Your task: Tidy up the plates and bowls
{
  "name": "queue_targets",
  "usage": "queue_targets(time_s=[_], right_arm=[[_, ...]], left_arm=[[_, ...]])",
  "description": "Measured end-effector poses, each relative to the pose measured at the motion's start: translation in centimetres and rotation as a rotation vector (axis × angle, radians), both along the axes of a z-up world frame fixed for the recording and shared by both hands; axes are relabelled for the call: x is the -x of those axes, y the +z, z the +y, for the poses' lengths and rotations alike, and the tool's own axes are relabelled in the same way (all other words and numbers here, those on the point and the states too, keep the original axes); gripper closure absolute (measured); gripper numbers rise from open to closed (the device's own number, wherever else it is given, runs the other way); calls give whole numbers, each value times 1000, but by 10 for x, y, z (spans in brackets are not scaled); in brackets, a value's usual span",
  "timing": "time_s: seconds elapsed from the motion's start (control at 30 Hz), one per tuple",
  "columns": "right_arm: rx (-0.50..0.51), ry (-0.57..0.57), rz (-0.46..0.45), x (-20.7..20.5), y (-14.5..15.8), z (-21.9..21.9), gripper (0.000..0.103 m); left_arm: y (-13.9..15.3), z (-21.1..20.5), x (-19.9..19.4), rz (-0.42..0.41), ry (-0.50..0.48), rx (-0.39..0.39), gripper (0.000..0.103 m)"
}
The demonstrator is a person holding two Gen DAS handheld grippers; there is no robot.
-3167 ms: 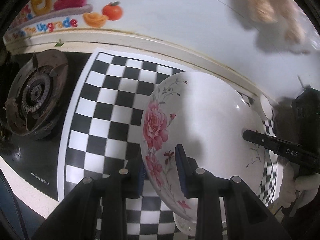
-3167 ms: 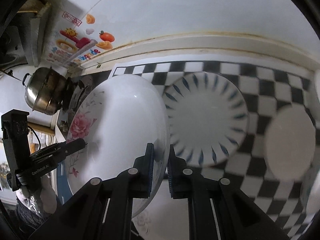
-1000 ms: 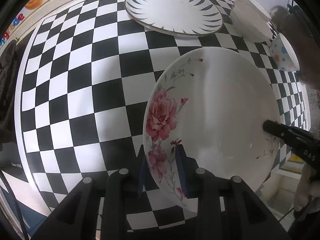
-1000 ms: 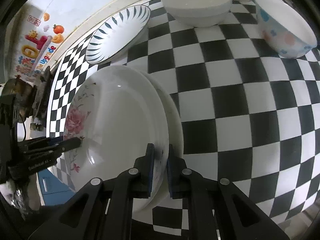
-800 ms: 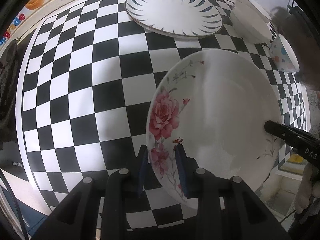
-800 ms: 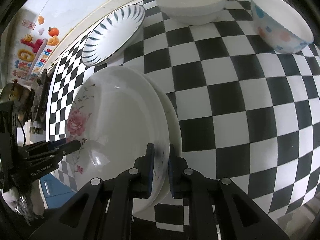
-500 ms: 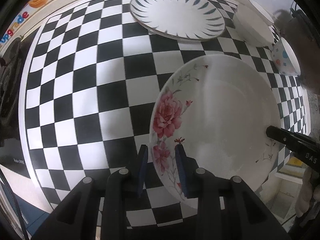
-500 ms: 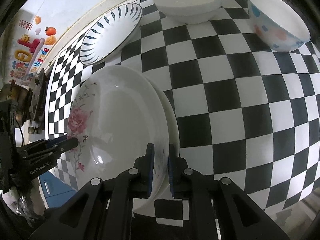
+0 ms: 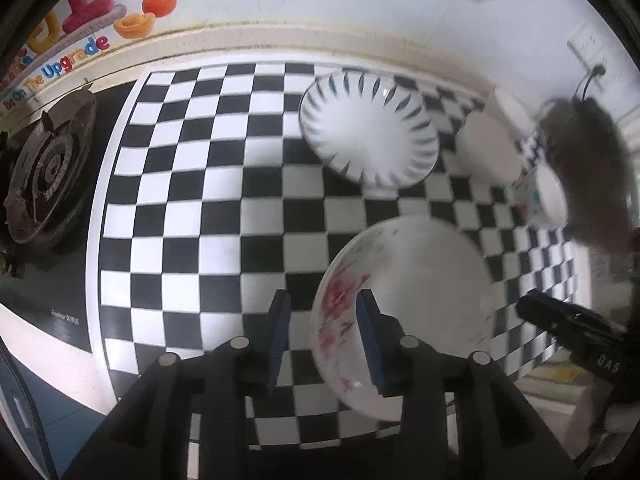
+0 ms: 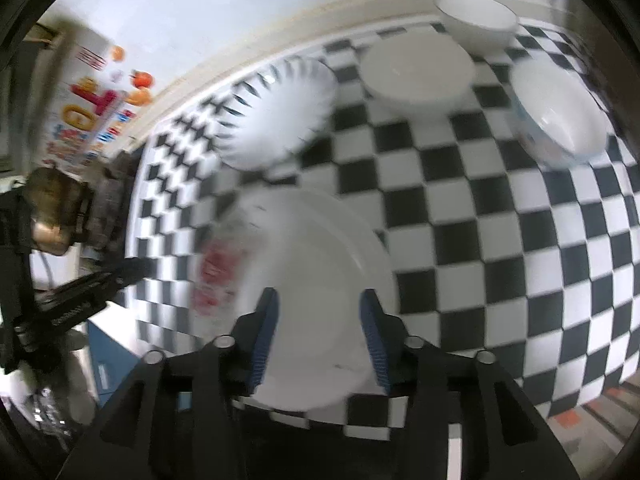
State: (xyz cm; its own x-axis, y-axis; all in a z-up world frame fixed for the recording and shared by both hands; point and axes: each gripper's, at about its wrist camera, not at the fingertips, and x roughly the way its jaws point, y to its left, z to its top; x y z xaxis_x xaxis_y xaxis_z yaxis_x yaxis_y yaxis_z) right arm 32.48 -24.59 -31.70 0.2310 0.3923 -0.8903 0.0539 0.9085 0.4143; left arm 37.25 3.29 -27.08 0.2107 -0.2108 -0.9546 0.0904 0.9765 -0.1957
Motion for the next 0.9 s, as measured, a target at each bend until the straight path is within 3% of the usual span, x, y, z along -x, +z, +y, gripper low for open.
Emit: queue_targets(time_s=[0.23, 0.43, 0.7, 0.9], right_arm=[[-49, 57, -53, -58, 33, 5, 48], [-40, 86, -49, -134, 34, -3, 48], [-12, 161, 35, -237, -8, -4, 48], [22, 264, 110, -287, -45, 11, 49]], left_arm=[[14, -4, -46, -17, 58, 23, 71], [-4, -3, -98, 41, 115, 17, 71], [-52, -5, -166, 161, 158, 8, 71], [-93, -9, -197, 261, 162, 0, 71]])
